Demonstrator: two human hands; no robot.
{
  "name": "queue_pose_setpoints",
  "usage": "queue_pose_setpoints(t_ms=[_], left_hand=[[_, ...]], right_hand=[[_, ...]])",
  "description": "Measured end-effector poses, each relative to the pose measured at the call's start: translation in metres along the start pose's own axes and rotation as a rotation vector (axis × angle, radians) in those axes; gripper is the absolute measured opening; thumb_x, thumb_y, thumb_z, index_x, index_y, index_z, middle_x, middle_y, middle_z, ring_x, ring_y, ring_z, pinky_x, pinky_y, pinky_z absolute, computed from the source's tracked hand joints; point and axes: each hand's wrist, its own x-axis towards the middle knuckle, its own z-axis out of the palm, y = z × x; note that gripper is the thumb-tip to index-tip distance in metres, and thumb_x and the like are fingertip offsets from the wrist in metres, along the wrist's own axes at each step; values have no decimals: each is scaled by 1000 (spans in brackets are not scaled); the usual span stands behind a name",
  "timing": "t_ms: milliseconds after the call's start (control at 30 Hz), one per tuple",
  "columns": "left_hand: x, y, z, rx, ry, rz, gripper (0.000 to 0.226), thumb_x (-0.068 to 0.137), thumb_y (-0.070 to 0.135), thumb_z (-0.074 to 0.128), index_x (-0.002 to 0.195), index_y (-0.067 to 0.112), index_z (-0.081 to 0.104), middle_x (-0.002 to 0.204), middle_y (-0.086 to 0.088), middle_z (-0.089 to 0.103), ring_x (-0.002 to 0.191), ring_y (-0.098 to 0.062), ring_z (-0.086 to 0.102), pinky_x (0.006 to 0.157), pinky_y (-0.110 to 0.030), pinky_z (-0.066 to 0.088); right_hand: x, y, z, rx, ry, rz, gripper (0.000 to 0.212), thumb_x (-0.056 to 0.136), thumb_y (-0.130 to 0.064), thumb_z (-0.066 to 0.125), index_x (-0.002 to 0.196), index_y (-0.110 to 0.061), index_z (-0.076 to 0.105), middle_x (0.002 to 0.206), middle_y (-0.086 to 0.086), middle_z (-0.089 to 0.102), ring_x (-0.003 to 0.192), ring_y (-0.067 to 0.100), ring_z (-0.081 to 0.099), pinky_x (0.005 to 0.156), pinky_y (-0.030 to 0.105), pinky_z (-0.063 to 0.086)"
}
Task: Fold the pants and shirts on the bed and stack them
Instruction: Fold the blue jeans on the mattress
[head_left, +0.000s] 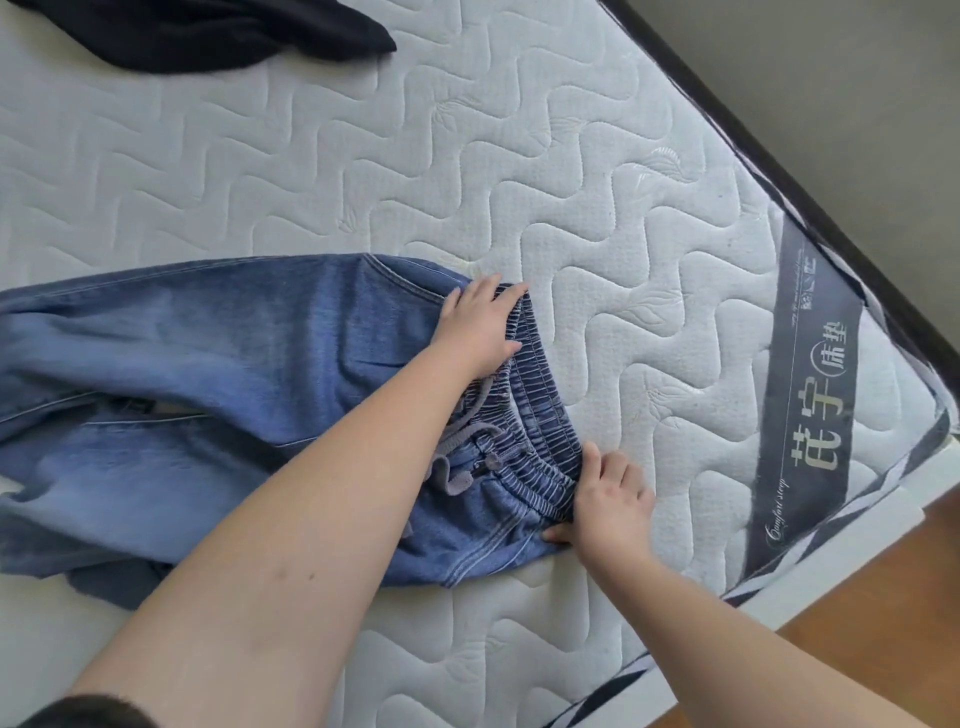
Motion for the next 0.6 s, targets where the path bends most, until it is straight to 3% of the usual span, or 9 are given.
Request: queue_pose_setpoints(t_ms=[100,200,267,433,500,600], left_hand=[[25,-2,-6,78,26,68,84,84,45,73,152,28,28,155,-5,30,145,-24,26,120,-43,16],[33,-9,-16,30,25,122,72,79,45,78,139,23,47,137,-5,48,128,-28,46,107,-41,38],[32,-16,-20,-7,32,121,63,78,45,78,132,22,53,131,-5,53,123,-28,49,102,-41,41],[2,-32,-27,-21,-113,70,81,70,38,87,137,21,46,133,-8,54,122,-31,51,103,-42,43],[-19,-41,-25,-8,-84,26,70,74,27,85,132,26,46,126,-9,60,113,-33,57,94,-39,47],[-64,-46,-14,16,-11,-41,52,84,25,76,126,29,47,112,-11,67,101,-35,62,85,-39,50]], right_hand=[[1,0,3,-24,-6,3,130,53,-72,76,151,-19,9,133,7,32,120,26,35,95,40,35],[3,0,3,-31,-33,1,129,55,-71,76,151,-19,7,133,7,32,120,26,35,94,40,34],[4,0,4,-43,-44,-5,129,57,-70,76,151,-18,6,132,8,31,119,26,34,93,41,34],[5,-2,2,-66,-46,-13,129,54,-68,79,149,-19,7,128,9,32,117,27,35,89,41,36],[4,-3,-1,-81,-37,-18,128,53,-69,79,148,-20,9,126,9,33,115,26,36,87,41,38],[-1,-6,-7,-85,-34,-18,124,54,-67,80,146,-20,12,126,10,34,115,27,36,86,41,39]])
